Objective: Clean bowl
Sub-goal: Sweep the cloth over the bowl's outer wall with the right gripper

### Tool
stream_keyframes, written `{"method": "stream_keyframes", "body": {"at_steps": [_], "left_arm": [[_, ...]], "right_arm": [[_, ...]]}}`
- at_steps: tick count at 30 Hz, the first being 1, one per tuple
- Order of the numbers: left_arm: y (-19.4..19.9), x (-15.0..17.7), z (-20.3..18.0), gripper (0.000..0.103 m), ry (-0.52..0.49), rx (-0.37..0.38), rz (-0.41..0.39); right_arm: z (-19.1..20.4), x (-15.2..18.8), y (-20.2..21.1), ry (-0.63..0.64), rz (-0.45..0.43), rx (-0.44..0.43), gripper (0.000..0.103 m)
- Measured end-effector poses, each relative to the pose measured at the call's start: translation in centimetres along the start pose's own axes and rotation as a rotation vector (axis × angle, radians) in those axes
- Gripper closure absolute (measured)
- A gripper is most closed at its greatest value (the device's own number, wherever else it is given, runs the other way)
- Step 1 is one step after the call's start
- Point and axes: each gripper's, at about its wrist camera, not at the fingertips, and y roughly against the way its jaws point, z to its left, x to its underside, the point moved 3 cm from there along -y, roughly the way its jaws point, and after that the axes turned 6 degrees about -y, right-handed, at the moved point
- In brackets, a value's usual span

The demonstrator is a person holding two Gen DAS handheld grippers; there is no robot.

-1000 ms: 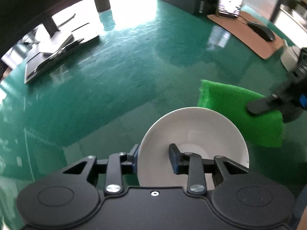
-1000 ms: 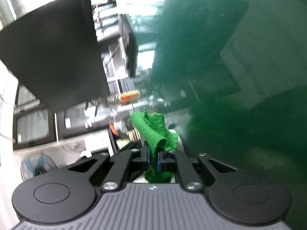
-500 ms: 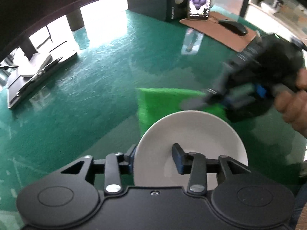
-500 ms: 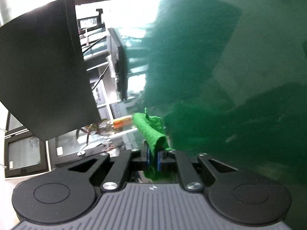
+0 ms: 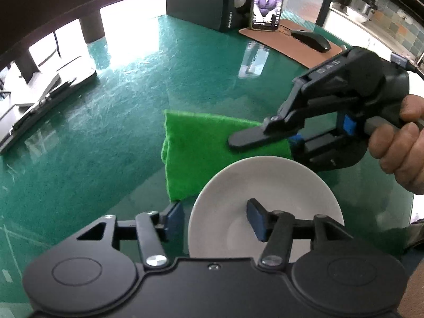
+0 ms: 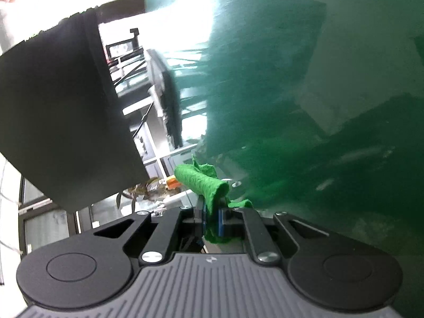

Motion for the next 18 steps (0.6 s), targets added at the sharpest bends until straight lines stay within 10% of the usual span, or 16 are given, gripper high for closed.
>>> {"method": "stream_keyframes", "body": {"at_steps": [6,18], "left_arm": [[-0.1,0.2,0.4,0.057,0.057,0.03,-0.01],[-0.1,0.1,0.4,0.06,0.095,0.041,0.001]], "right_arm": [[-1.7,1.4,4.7,-0.067,0.016,-0.017,0.094],[0.6,0.3,0.0,0.025,0.018,-0.065,0.094]]}}
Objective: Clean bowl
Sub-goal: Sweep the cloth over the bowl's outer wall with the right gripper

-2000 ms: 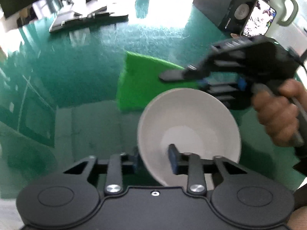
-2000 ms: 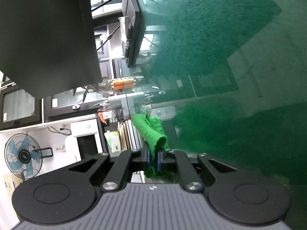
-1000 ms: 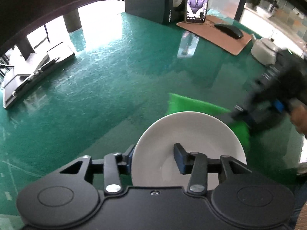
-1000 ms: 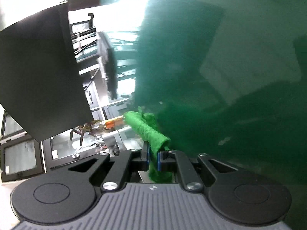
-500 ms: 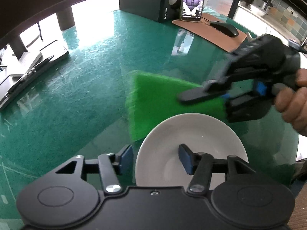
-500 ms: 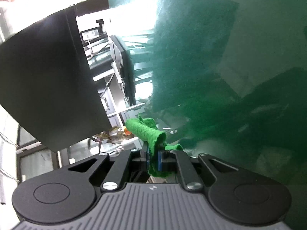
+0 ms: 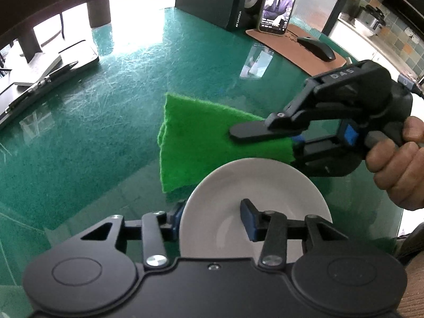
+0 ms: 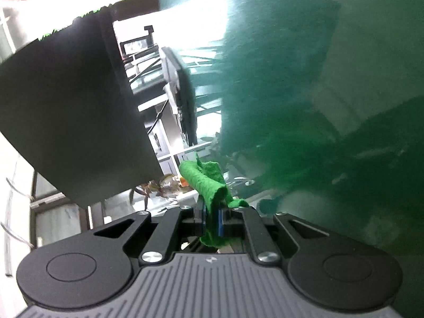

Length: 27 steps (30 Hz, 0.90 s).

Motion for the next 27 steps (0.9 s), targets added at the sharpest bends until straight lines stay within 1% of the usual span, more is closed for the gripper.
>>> {"method": "stream_keyframes", "body": {"at_steps": [1,5,7,10,13,17,20,22,24,27], "left_arm": [[0.0,0.1,0.0,0.06,0.005,0.0,-0.004],[0.0,0.0,0.0,0.06,0.001,-0.002,-0.01],[0.0,-0.1,0.0,0.059,-0.005,-0.009,-0.008],[0.0,-0.2,0.1,0.058,-0.01,-0.022,-0.003],[0.0,-0.3,0.3,0.058,-0.013,-0.022,0.004],[0.0,-0.4,0.1,0.058,-0.026,-0.027,0.009],[-0.1,-0.2,0.1,0.056,-0.027,-0.019,0.005],[-0.1,-0.2,0.2,0.056,-0.026,-0.012,0.002],[-0.2,-0.2,0.2,0.056,-0.027,-0.006,-0.002],[-0.3,-0.3,0.2,0.056,-0.035,-0.008,-0.001]], "right_arm": [[-0.1,0.1,0.8,-0.003,0.002,-0.005,0.094],[-1.8,1.7,5.2,-0.02,0.012,0.042,0.094],[-2.5,2.6,6.1,-0.035,0.026,0.054,0.094],[-2.7,2.3,5.6,-0.046,0.006,0.044,0.094],[-2.0,0.6,3.2,-0.044,-0.021,0.021,0.094],[-1.0,-0.2,0.7,-0.013,-0.01,0.009,0.094],[-1.0,0.2,1.6,-0.003,-0.01,0.014,0.094],[-1.3,0.7,3.1,-0.002,-0.001,0.029,0.094],[-1.9,1.7,4.8,0.003,0.028,0.073,0.094],[-2.1,2.2,5.2,-0.004,0.037,0.086,0.093]]}}
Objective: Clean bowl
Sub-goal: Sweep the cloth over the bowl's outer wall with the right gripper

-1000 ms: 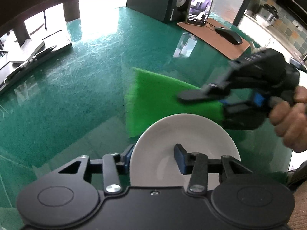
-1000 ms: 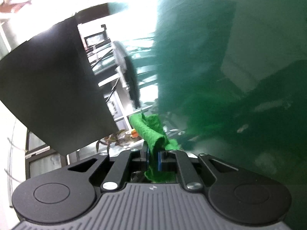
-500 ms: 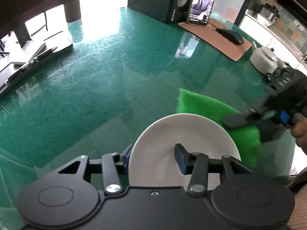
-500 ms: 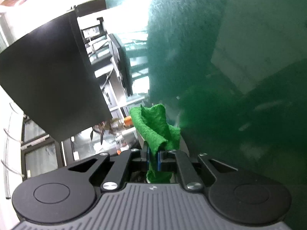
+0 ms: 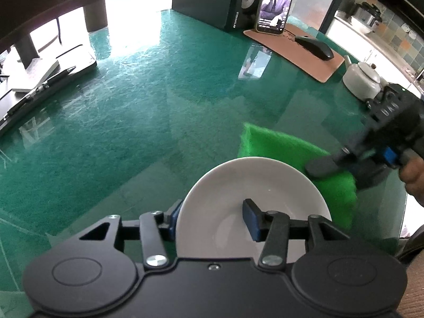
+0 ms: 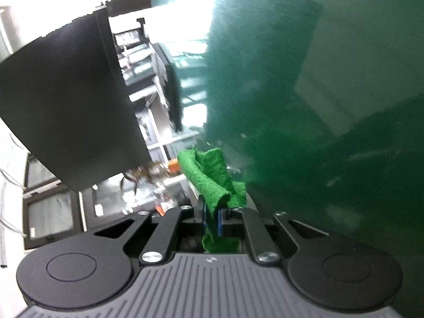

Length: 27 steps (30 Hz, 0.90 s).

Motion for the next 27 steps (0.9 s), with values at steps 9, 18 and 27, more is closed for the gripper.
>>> {"method": "stream_keyframes", "body": {"at_steps": [9,18,27], "left_arm": [[0.0,-0.3,0.0,0.055,-0.005,-0.012,0.021],[-0.1,-0.3,0.2,0.053,-0.001,0.0,0.001],[3.6,1.4,0.1,0.051,0.156,0.007,-0.088]], "right_arm": [[3.2,-2.9,-6.2,0.054,0.044,-0.074,0.094],[2.2,-0.5,-3.1,0.054,0.082,-0.061,0.097],[2.0,-2.4,-0.4,0.024,-0.072,-0.123,0.094]]}}
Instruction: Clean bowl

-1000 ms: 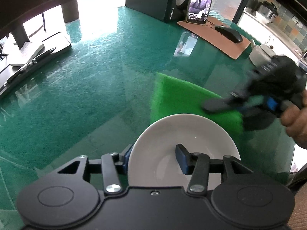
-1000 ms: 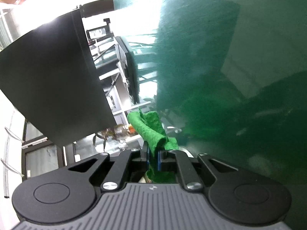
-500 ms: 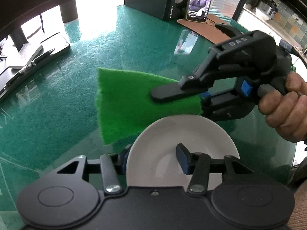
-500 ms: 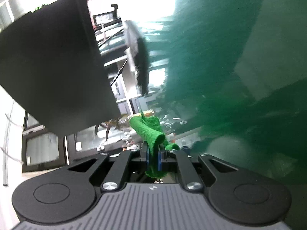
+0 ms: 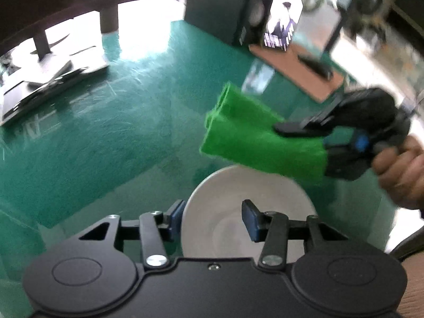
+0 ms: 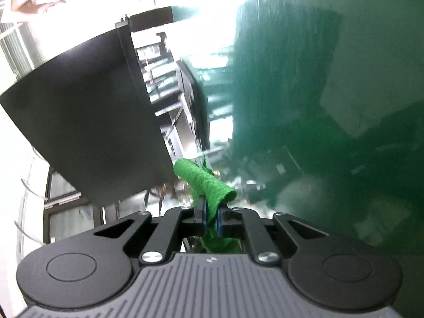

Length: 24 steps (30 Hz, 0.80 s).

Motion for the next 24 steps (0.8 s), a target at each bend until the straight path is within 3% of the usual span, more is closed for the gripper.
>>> {"method": "stream_keyframes", "body": {"at_steps": [8,12,13,15,17,20,24], "left_arm": [[-0.3,2.1,-1.4,0.039,0.054,-0.031,0.044],[-0.7,2.3,-2.1,0.039,0.068,-0.045,0.049],[-0.9,2.4,-2.1,0.042,0.067,-0.046,0.061],[-1.0,2.8,-2.0,0.061,0.042,-0.062,0.085],[-1.0,3.0,-1.6,0.071,0.034,-0.051,0.099],[-0.9,2.7,-0.9,0.075,0.021,-0.048,0.102],[-1.2,1.6,0.1,0.074,-0.03,-0.083,0.092]], "right_arm": [[1.5,-1.6,-3.4,0.069,0.04,0.044,0.094],[3.0,-2.4,-4.3,0.124,0.04,0.05,0.094],[3.3,-2.6,-4.5,0.141,0.038,0.057,0.094],[3.5,-3.0,-5.3,0.189,0.051,0.103,0.094],[3.2,-2.9,-5.7,0.218,0.073,0.148,0.094],[1.8,-2.4,-5.7,0.187,0.11,0.172,0.094],[0.2,-0.6,-3.2,0.099,0.123,0.13,0.094]]}}
